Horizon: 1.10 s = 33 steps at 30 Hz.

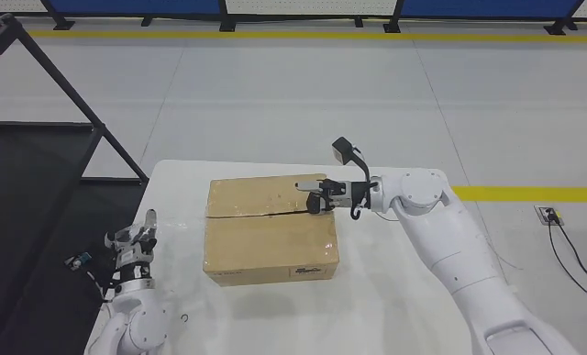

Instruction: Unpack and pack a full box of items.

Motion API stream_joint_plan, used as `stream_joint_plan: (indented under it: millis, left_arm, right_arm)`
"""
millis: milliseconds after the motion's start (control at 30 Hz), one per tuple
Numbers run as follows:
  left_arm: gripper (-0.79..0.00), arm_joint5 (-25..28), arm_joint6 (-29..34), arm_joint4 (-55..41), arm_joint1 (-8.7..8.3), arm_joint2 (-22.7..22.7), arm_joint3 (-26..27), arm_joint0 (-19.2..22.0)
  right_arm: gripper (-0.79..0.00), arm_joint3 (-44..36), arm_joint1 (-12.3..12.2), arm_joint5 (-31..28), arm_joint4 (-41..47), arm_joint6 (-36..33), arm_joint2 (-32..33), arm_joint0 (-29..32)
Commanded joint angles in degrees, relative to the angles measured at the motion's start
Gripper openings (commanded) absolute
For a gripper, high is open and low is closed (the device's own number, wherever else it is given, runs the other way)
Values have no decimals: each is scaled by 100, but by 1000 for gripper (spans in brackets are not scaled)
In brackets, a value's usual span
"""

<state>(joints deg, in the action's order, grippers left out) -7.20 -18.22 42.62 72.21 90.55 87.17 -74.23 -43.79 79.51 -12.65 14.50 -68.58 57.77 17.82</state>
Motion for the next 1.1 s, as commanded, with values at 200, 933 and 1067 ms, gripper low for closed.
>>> stream_joint_plan:
  millis: [200, 933, 1067]
  left_arm:
    - [0, 554, 1398, -601, -56, 325, 453, -570]
    - [0, 1266, 2302, 1480, -282, 1167, 1776, -2002]
    - [0, 1242, 1161, 2627, -275, 783, 1427, -1796]
  right_arm:
    - [0, 39, 0, -8, 13, -35, -26, -28]
    - [0, 291, 99, -91, 100, -116, -244, -203]
    - [0, 298, 98, -95, 110, -117, -243, -189]
